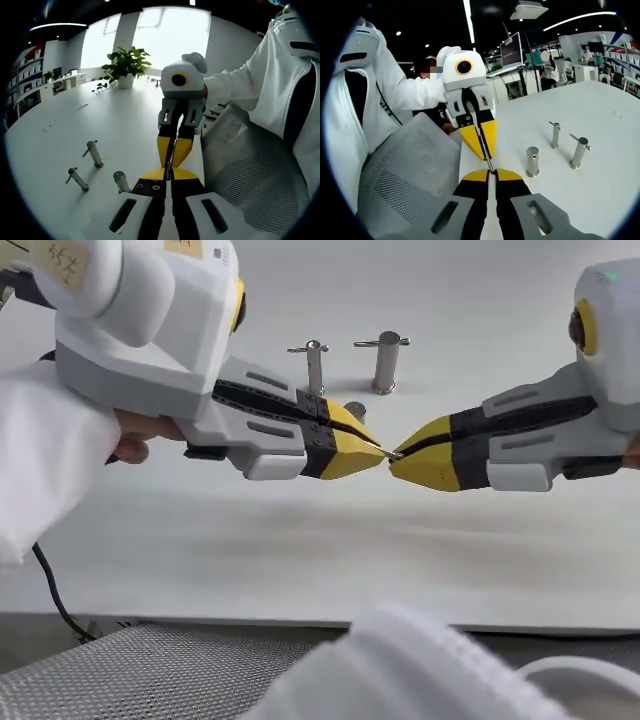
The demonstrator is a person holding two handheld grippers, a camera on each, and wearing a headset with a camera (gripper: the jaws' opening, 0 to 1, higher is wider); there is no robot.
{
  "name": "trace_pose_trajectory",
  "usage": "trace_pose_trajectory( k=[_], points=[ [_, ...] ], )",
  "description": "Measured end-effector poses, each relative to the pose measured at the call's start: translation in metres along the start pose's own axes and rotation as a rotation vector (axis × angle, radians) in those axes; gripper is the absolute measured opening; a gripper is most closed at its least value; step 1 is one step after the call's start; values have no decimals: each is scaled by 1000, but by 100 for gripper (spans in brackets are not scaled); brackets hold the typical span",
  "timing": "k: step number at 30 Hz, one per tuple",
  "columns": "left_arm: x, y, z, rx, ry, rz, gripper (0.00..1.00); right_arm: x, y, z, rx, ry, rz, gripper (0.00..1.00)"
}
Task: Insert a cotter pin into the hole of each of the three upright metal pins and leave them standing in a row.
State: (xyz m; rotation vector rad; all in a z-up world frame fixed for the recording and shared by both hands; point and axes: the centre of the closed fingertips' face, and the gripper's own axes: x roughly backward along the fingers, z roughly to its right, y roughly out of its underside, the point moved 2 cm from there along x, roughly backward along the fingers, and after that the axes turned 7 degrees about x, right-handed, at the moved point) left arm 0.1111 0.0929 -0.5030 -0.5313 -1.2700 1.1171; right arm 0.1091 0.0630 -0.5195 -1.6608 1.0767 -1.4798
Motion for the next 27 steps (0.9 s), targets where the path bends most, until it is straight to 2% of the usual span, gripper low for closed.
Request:
trace_pose_trajectory(
  k=[4, 6, 14, 18, 21, 23, 25, 27],
  points=[
    [1, 1, 1, 3, 5, 1, 0, 1, -1, 0, 10, 0, 2, 0],
    [0, 4, 1, -10, 6, -14, 0, 2, -1, 0, 17, -1, -2, 0],
    [-5, 6, -1, -42, 6, -33, 0, 4, 1, -1, 75, 2, -45, 0],
    [-6, 7, -3, -34, -6, -33, 1, 6, 1, 2, 65, 20, -42, 0],
    [-7, 3, -7, -62, -32, -10, 3, 7, 1, 4, 68, 32, -39, 0],
    [-6, 1, -14, -94, -56, 0, 12, 9, 2, 12, 97, 76, -54, 0],
    [-4, -4, -21, -116, -92, 22, 28, 10, 3, 18, 102, 102, -64, 0],
    [-1, -3, -30, -139, -128, 1, 36, 12, 3, 25, 94, 124, -59, 0]
  ],
)
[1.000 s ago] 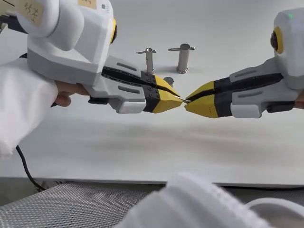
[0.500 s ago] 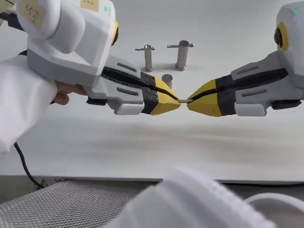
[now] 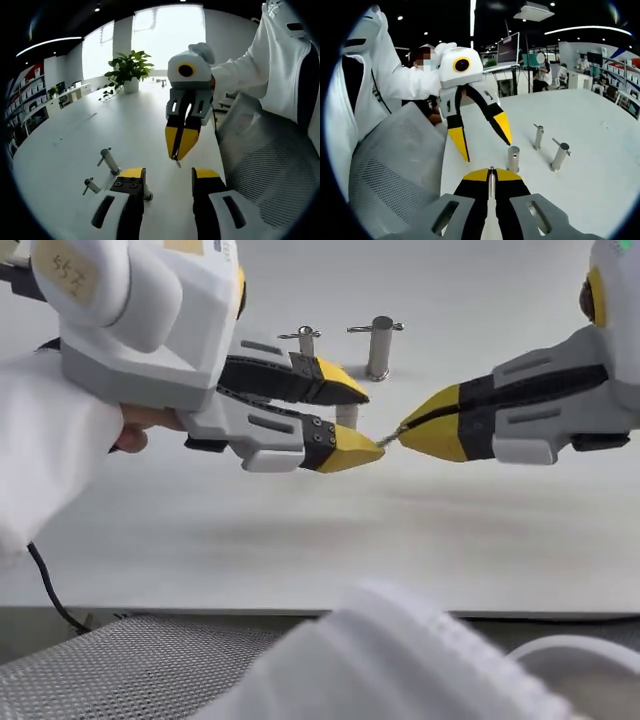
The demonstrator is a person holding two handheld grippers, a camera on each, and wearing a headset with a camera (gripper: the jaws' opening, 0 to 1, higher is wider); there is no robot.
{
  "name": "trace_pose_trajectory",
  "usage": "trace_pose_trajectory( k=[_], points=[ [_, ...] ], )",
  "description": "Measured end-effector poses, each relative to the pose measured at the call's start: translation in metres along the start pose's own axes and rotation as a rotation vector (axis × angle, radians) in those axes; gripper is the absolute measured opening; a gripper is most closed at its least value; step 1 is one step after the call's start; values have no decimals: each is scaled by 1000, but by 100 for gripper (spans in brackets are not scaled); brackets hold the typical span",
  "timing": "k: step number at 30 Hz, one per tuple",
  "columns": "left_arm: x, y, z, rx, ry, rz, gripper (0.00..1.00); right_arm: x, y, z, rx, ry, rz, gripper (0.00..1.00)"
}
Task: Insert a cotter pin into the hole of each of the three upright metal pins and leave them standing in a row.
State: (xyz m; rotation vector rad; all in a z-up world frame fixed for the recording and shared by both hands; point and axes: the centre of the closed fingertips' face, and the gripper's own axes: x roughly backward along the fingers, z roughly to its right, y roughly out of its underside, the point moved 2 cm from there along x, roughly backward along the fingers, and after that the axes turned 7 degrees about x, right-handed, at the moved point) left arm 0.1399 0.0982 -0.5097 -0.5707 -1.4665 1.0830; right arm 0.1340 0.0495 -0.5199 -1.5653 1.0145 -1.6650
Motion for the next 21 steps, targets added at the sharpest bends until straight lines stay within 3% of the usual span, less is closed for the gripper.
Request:
trace_pose_trajectory(
  k=[5, 13, 21],
  points=[
    [-1, 2, -14, 23, -40, 8, 35, 3, 6, 14, -28, 32, -9, 0],
    [-5, 5, -10, 29, -42, -12, 35, 3, 7, 16, -57, 38, 5, 0],
    [-8, 4, -7, 44, -23, 1, 35, 4, -2, 15, -61, 32, 29, 0]
  ],
)
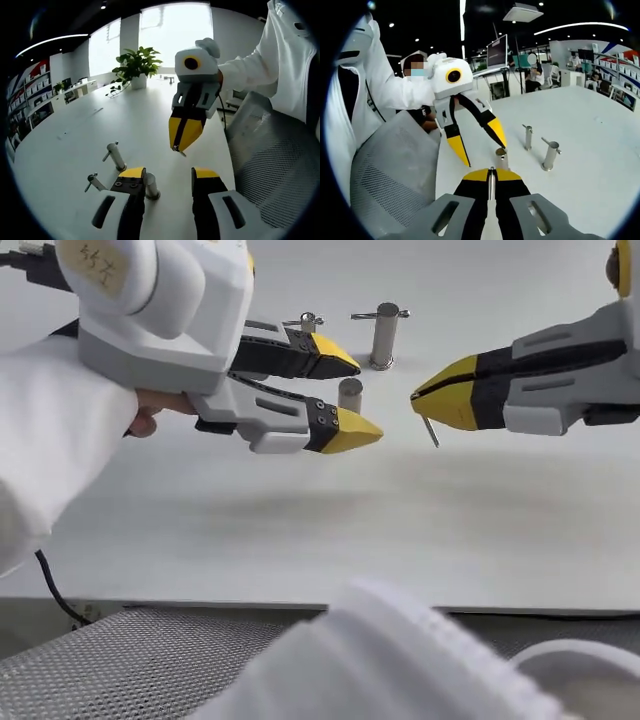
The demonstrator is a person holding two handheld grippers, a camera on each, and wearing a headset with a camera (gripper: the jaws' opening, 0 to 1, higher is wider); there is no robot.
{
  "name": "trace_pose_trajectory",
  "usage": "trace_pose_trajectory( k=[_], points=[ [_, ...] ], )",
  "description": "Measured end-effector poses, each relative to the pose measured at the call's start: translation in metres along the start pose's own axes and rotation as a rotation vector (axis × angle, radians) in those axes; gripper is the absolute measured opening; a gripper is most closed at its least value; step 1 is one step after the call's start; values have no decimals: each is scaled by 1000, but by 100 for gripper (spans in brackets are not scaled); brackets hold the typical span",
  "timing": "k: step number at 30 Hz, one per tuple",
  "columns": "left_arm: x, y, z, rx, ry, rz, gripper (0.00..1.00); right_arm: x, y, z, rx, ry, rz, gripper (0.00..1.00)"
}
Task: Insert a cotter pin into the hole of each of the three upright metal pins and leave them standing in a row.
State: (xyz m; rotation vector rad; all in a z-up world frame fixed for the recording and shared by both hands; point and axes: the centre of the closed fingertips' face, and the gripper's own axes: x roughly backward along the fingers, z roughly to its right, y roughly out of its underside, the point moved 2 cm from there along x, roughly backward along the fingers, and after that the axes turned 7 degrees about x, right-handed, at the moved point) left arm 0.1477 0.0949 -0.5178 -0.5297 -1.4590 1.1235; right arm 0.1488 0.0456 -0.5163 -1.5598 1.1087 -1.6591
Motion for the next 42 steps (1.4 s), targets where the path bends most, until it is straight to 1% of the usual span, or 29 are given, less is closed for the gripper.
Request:
trace_pose_trajectory(
  k=[2, 3, 4, 6, 8, 11, 17, 19, 21, 23, 25, 28, 30, 31, 35, 37, 38, 41, 42],
  points=[
    [0, -1, 2, 12, 9, 9, 35, 1, -4, 0, -10, -1, 16, 0],
    [-1, -2, 3, 27, 17, 20, 35, 1, -6, -1, -23, -10, 27, 0],
    [-1, -3, 4, 36, 22, 28, 35, 2, -7, 0, -27, -8, 35, 0],
    [-2, -7, 7, 60, 35, 59, 35, 4, -11, 0, -45, -10, 55, 0],
    [-3, -10, 11, 83, 54, 86, 35, 6, -13, 6, -69, -5, 82, 0],
    [-6, -12, 14, 108, 64, 115, 35, 8, -23, 11, -115, -5, 124, 0],
    [-12, -11, 14, 133, 67, 133, 30, 8, -32, 10, -114, -3, 138, 0],
    [-12, -13, 14, 149, 72, 145, 27, 7, -35, 8, -111, -5, 139, 0],
    [-12, -15, 10, 164, 76, 164, 25, 6, -37, 6, -110, -9, 142, 0],
    [-11, -18, 8, 185, 82, 185, 20, 5, -39, 4, -110, -12, 147, 0],
    [-10, -21, 10, 200, 90, 200, 14, 5, -42, 2, -112, -14, 156, 0],
    [-9, -24, 13, 210, 102, 209, 6, 6, -46, 1, -115, -16, 168, 0],
    [-8, -26, 15, 214, 114, 216, 3, 7, -47, 1, -112, -12, 171, 0],
    [-8, -26, 16, 228, 124, 217, 2, 8, -48, 1, -111, -12, 174, 0],
    [-6, -26, 18, 240, 134, 212, 1, 12, -47, -3, -111, -25, 177, 0],
    [-4, -25, 18, 234, 131, 204, 1, 13, -45, -5, -110, -26, 171, 0],
    [-2, -24, 18, 222, 133, 198, 1, 14, -44, -5, -112, -26, 170, 0],
    [0, -24, 18, 214, 140, 187, 1, 17, -42, -6, -117, -29, 171, 0],
    [1, -24, 19, 210, 146, 177, 1, 17, -42, -7, -117, -31, 169, 0]
  ],
)
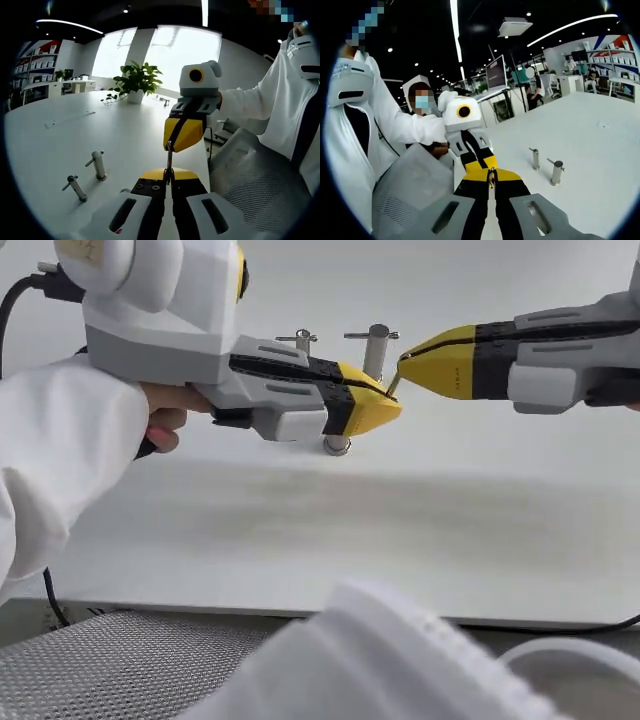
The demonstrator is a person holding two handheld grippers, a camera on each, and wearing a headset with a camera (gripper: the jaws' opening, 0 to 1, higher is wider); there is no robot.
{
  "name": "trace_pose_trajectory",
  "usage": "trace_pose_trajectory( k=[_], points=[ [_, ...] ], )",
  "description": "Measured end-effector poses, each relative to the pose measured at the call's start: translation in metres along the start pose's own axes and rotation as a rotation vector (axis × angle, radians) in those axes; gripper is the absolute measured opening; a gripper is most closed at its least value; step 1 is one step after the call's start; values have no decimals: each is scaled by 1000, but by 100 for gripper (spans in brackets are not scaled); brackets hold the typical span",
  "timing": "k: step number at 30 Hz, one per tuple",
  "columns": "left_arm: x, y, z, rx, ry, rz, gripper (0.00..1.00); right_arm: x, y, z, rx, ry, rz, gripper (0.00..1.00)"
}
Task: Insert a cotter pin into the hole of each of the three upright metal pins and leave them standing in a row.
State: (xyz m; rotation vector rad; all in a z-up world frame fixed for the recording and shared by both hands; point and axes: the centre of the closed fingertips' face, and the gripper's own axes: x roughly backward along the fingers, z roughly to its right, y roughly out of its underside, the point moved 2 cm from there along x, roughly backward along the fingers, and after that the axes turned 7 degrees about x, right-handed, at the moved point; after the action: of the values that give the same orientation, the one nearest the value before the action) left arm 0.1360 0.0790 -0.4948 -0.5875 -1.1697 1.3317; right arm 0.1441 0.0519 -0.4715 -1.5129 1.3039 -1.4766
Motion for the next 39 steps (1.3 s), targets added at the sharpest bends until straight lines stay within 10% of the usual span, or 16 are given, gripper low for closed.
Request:
trace_pose_trajectory(
  k=[21, 29, 39],
  points=[
    [8, 2, -5, -155, 19, -145, 1, 1, 18, -3, 4, -3, -72, 0],
    [5, 6, -5, -199, -1, -172, 1, 2, 17, 1, -226, 4, -43, 17],
    [-2, 22, 0, -270, 6, -268, 1, -6, 26, -5, -214, -32, -91, 3]
  ],
)
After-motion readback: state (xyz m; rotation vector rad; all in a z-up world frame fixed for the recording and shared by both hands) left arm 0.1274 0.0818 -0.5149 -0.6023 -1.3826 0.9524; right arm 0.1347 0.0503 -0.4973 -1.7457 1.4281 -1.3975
